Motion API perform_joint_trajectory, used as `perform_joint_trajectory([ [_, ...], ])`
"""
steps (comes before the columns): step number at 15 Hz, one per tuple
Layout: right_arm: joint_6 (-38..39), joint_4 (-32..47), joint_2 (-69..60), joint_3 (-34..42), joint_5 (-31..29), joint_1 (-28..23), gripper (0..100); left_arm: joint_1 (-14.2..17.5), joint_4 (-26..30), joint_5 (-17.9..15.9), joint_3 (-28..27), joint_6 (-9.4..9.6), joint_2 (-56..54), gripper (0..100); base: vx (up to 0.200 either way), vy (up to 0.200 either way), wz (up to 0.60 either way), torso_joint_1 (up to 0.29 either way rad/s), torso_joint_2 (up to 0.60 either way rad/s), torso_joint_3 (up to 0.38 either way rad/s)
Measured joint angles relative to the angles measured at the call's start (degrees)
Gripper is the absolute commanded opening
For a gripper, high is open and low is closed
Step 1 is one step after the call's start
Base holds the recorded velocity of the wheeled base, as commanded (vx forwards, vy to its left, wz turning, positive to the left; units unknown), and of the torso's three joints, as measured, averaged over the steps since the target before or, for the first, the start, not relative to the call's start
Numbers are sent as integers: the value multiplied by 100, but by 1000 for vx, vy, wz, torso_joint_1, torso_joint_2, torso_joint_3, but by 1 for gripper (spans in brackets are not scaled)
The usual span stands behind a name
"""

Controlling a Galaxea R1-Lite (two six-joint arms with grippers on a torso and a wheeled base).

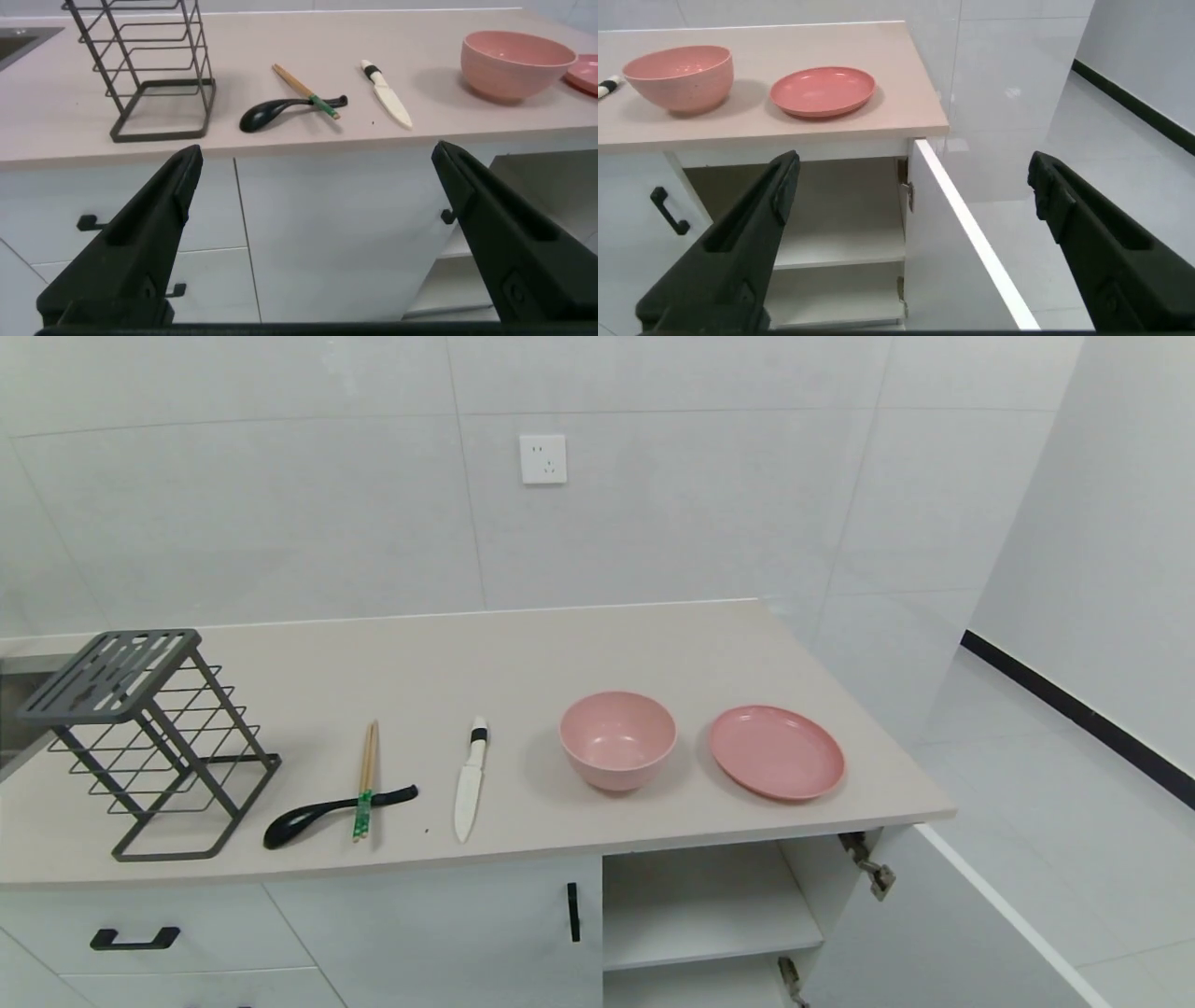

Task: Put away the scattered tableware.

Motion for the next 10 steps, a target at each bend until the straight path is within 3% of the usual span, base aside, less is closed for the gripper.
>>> perform_joint_trajectory([
  [1,0,2,0,2,0,0,100,0,-1,-1,0,-2,0,100,200,0,0,7,-51,-17],
  [6,0,2,0,2,0,0,100,0,-4,-9,0,-13,0,100,0,0,0,0,0,0],
  [10,0,0,-1,-1,0,0,100,-5,-6,-11,0,-9,0,100,200,0,0,-4,-2,4],
])
